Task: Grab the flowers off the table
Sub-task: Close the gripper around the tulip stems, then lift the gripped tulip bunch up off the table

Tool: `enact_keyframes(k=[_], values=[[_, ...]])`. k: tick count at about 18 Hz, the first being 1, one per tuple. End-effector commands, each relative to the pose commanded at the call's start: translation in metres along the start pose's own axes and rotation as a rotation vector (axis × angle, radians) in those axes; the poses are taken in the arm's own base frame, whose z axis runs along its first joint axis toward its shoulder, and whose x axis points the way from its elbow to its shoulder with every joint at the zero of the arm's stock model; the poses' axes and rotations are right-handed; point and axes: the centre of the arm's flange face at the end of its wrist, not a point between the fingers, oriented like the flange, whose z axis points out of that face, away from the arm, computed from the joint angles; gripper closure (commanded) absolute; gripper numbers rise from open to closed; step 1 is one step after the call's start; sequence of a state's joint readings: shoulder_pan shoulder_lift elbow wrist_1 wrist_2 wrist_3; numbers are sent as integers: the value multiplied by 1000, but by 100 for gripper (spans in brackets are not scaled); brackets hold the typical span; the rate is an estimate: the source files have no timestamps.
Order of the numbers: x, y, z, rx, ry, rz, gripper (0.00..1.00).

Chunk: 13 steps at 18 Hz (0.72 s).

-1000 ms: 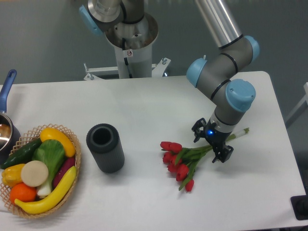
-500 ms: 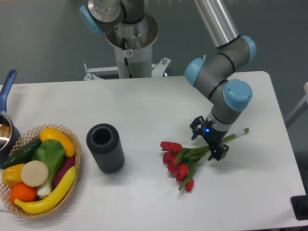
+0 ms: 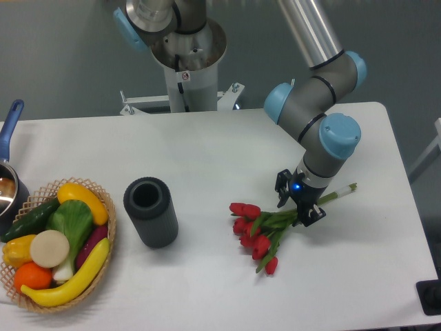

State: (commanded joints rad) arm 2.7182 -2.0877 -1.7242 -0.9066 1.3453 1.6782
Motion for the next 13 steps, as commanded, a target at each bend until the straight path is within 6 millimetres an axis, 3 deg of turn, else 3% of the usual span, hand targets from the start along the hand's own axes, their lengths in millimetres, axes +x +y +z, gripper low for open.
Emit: enact_keyframes(k=[2, 7, 11, 13], values=[[0, 0, -1, 0, -1, 0, 58], [0, -1, -3, 0, -4, -5, 76], [-3, 1, -8, -1, -14, -8, 79], [-7, -3, -21, -3, -39, 1, 79]])
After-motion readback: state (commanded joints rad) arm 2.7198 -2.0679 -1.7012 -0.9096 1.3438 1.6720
